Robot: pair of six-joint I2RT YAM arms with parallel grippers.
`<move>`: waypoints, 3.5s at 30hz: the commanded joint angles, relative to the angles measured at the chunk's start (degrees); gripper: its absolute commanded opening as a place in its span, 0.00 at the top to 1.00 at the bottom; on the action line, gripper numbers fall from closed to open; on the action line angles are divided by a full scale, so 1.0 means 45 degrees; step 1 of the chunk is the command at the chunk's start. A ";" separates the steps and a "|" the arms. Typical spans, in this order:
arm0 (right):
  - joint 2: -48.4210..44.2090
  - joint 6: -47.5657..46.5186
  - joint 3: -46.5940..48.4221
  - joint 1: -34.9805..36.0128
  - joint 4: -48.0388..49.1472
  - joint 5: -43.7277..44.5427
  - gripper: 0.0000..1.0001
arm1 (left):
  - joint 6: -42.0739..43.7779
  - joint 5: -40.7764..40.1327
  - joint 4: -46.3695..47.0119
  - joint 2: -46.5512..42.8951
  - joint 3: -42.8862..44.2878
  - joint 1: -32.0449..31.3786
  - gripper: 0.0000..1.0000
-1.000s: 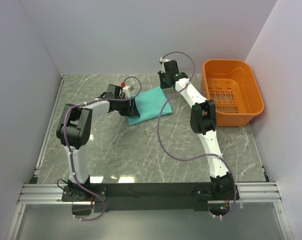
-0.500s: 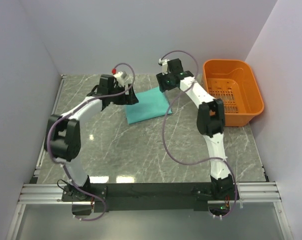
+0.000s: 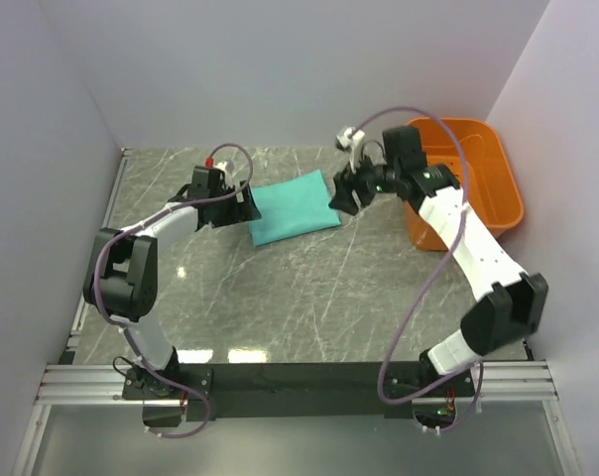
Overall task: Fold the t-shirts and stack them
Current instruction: Neatly place the folded tshirt to the corner
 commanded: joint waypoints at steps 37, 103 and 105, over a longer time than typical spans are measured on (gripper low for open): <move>-0.4654 0.0448 -0.6146 -0.3543 0.1267 -0.3744 0.32 | 0.1221 0.0453 -0.1255 0.3847 0.2864 0.2640 1.00; -1.2857 0.6053 -1.0365 -0.5086 0.3650 0.9693 0.01 | 0.1573 0.0102 -0.0941 -1.6252 -0.6785 0.3150 0.01; -1.2876 0.6190 -1.0248 -0.5145 0.3552 0.9868 0.01 | 0.1613 0.0024 -0.1038 -1.6310 -0.6746 0.3150 0.01</move>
